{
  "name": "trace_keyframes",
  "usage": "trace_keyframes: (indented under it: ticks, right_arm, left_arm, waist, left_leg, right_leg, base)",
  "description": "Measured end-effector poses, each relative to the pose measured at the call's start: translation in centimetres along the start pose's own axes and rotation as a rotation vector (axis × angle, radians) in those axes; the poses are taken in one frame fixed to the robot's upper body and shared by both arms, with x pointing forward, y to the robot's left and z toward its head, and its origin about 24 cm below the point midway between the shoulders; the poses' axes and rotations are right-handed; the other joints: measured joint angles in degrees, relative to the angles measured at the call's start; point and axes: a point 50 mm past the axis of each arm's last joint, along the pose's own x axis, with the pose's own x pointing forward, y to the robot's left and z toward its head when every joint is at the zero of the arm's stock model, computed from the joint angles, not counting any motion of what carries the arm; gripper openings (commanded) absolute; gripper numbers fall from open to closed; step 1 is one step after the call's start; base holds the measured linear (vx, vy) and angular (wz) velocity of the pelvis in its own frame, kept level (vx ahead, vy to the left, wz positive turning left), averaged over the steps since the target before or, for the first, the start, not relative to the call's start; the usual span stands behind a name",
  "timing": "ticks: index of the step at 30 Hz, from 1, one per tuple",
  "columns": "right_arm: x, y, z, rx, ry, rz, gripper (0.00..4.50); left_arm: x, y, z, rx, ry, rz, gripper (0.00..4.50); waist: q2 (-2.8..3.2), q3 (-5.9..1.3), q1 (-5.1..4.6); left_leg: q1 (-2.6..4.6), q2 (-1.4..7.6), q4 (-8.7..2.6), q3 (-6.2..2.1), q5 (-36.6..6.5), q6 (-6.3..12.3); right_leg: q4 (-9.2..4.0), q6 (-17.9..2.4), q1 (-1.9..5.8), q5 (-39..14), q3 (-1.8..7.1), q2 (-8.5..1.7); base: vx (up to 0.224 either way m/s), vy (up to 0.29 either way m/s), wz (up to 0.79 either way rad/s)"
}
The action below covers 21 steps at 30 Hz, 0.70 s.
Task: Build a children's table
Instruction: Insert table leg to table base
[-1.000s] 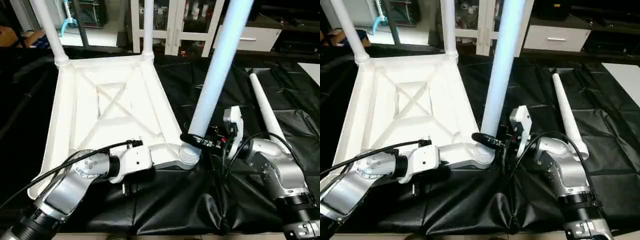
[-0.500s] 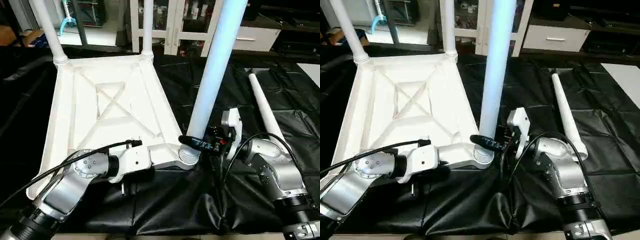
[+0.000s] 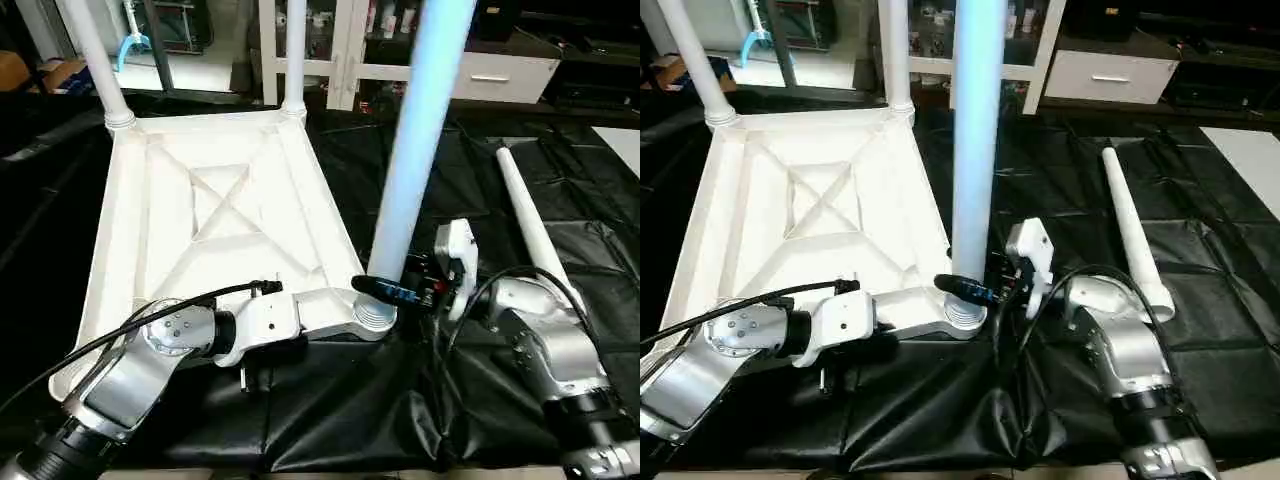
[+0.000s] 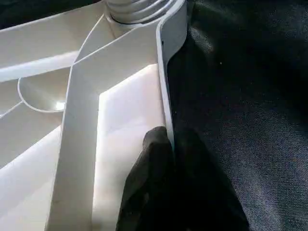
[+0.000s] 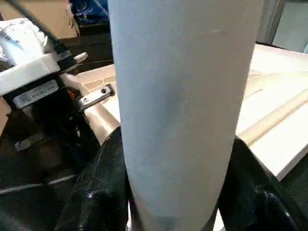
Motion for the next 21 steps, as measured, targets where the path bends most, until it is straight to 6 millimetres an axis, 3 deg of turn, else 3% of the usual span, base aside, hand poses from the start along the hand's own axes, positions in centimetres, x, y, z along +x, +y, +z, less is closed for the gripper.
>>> trace_keyframes:
  ticks: [7, 21]
  right_arm:
    - [0.3, -0.9, -0.3, 0.107, -0.041, -0.058, 1.86]
    - [-1.9, 0.3, -1.3, 0.117, -0.094, -0.137, 1.86]
  left_arm:
    - [0.0, 0.1, -0.1, -0.003, 0.004, 0.007, 0.00]
    - [0.3, -0.1, 0.3, 0.006, -0.014, -0.004, 0.00]
  waist:
    - [-0.08, 0.05, -0.80]
    - [-0.07, 0.03, -0.36]
  left_leg:
    - [-0.03, -0.01, 0.01, -0.12, 0.0, 0.00]
    - [-0.02, -0.01, -0.21, -0.03, 0.0, 0.01]
  right_leg:
    - [-0.02, 0.3, 0.12, -0.2, 0.05, 0.00]
    - [-0.21, 0.5, 0.62, -0.4, 0.13, -0.13]
  base:
    - [0.000, 0.000, 0.00]
    - [0.000, 0.000, 0.00]
